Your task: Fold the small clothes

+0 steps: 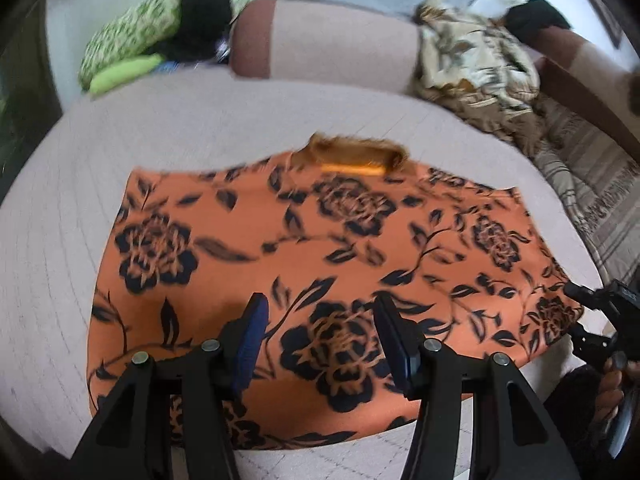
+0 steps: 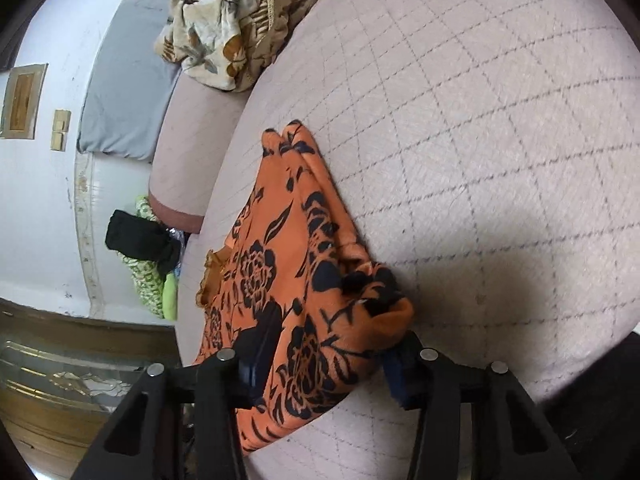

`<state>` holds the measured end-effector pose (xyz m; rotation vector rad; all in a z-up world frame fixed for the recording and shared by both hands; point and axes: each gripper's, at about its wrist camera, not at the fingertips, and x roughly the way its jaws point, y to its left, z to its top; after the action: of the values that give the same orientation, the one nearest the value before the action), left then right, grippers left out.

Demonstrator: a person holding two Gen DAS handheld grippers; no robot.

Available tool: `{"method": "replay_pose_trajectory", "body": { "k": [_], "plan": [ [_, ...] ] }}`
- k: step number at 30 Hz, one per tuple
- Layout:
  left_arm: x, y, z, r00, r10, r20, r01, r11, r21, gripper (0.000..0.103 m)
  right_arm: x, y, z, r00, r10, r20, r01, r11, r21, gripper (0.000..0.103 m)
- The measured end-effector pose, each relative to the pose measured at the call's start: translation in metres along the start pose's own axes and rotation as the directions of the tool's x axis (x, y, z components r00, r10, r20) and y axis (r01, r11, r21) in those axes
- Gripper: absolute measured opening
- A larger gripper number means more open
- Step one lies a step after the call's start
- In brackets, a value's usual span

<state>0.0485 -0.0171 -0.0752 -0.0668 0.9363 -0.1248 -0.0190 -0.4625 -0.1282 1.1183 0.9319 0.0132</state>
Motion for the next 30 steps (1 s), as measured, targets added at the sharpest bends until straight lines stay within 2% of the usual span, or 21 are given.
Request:
{"method": "replay_pose_trajectory", "body": {
  "k": [2,4,5,6,8,11,14,17,20,22,24,26,27,29,30],
  "plan": [
    [0.010,-0.003,-0.001,0.999,0.001,-0.033,0.000,1.000,0.013,0.056,0.006,-0.004,0.002,1.000,-0.008,-0.009,0.008,1.000,0.016,0.053],
    [0.034,-0.004,-0.010,0.993,0.024,-0.115,-0.020,0.999,0.033,0.056,0.008,-0.003,0.003,1.000,-0.009,-0.001,0.009,1.000,0.007,0.053],
    [0.041,-0.006,-0.015,0.993,0.043,-0.111,-0.036,0.998,0.059,0.057,0.009,-0.002,0.003,1.000,-0.012,-0.003,0.012,1.000,-0.009,0.054],
    [0.039,-0.009,-0.016,0.995,0.057,-0.083,-0.050,0.995,0.087,0.058,0.011,0.001,0.005,1.000,-0.013,-0.013,0.013,1.000,-0.025,0.046],
    [0.038,-0.014,-0.016,0.994,0.071,-0.086,-0.062,0.992,0.110,0.058,0.013,0.009,0.006,0.999,-0.039,-0.029,0.036,0.996,-0.080,0.017],
    [0.036,-0.006,-0.012,0.995,0.030,-0.096,-0.023,0.997,0.070,0.058,0.010,0.027,0.003,0.998,-0.067,-0.011,0.065,0.986,-0.151,0.014],
    [0.028,0.005,-0.010,0.996,0.001,-0.087,0.001,1.000,0.017,0.058,-0.001,0.071,-0.006,0.997,-0.065,0.041,0.074,0.955,-0.287,0.013],
    [0.006,0.021,-0.005,1.000,-0.019,-0.024,0.018,0.998,-0.059,0.058,-0.010,0.128,-0.024,0.996,-0.033,0.080,0.066,0.895,-0.442,0.012],
    [-0.025,0.049,-0.004,0.998,-0.009,0.066,0.017,0.991,-0.132,0.058,-0.010,0.188,-0.058,0.996,0.018,0.085,0.035,0.811,-0.584,0.012],
    [-0.049,0.074,-0.009,0.992,0.018,0.123,0.006,0.982,-0.191,0.058,-0.003,0.224,-0.091,0.997,0.048,0.066,0.009,0.737,-0.676,0.012],
    [-0.067,0.100,-0.017,0.986,0.056,0.159,-0.014,0.967,-0.253,0.058,0.015,0.256,-0.133,0.998,0.057,0.013,-0.027,0.650,-0.760,0.012],
    [-0.078,0.125,-0.025,0.982,0.083,0.167,-0.029,0.952,-0.304,0.058,0.039,0.267,-0.166,0.998,0.052,-0.037,-0.060,0.598,-0.800,0.012],
    [-0.082,0.137,-0.032,0.982,0.099,0.161,-0.041,0.942,-0.332,0.058,0.064,0.270,-0.187,0.995,0.015,-0.098,-0.089,0.569,-0.817,0.014],
    [-0.083,0.155,-0.041,0.983,0.120,0.142,-0.059,0.925,-0.374,0.058,0.111,0.264,-0.215,0.978,-0.053,-0.201,-0.141,0.542,-0.828,0.017],
    [-0.081,0.164,-0.046,0.985,0.119,0.124,-0.060,0.913,-0.403,0.058,0.148,0.250,-0.231,0.953,-0.120,-0.278,-0.170,0.546,-0.820,0.026]
  ]
}}
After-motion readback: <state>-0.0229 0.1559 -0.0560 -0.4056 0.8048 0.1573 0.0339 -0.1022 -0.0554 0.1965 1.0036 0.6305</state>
